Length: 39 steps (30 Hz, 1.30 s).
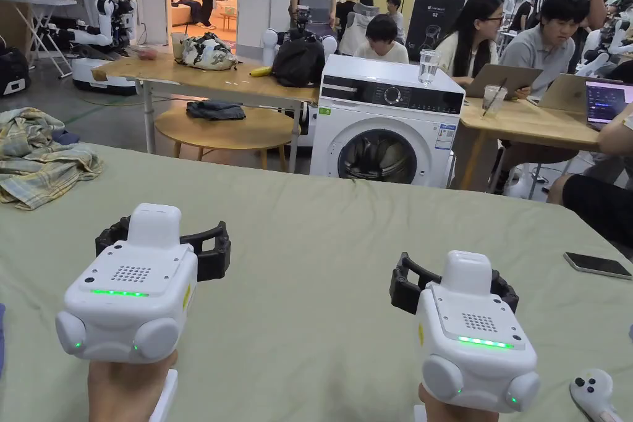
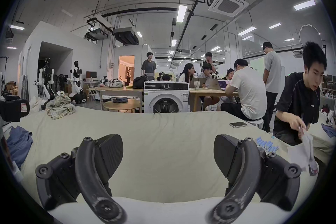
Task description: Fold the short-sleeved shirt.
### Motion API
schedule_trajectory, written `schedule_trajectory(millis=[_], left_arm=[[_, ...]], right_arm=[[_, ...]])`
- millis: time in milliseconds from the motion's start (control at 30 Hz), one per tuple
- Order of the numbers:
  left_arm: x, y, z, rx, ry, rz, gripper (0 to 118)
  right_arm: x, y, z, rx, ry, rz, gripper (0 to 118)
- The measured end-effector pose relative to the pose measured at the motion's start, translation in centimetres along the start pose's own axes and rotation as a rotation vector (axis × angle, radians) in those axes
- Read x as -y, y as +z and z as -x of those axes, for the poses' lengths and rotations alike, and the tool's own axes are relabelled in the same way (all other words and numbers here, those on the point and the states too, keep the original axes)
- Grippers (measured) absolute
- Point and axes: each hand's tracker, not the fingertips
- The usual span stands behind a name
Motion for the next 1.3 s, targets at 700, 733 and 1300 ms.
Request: schedule_trajectory(millis=[700,733,1300], left_arm=[[-0.6,1.1,-0.1,-0.029,-0.039,-0.061,0],[-0.5,1.1,-0.1,-0.040,-0.050,-0.058,0],[-2.1,5.0,14.2,-0.239,0.024,0.182,0]], right_arm=[[-1.2,1.6,1.7,0.007,0.055,-0.068,0],[-1.3,1.7,1.8,-0.012,0.051,-0.066,0],[-2.2,1.5,14.1,-0.254,-0.003,-0.011,0]])
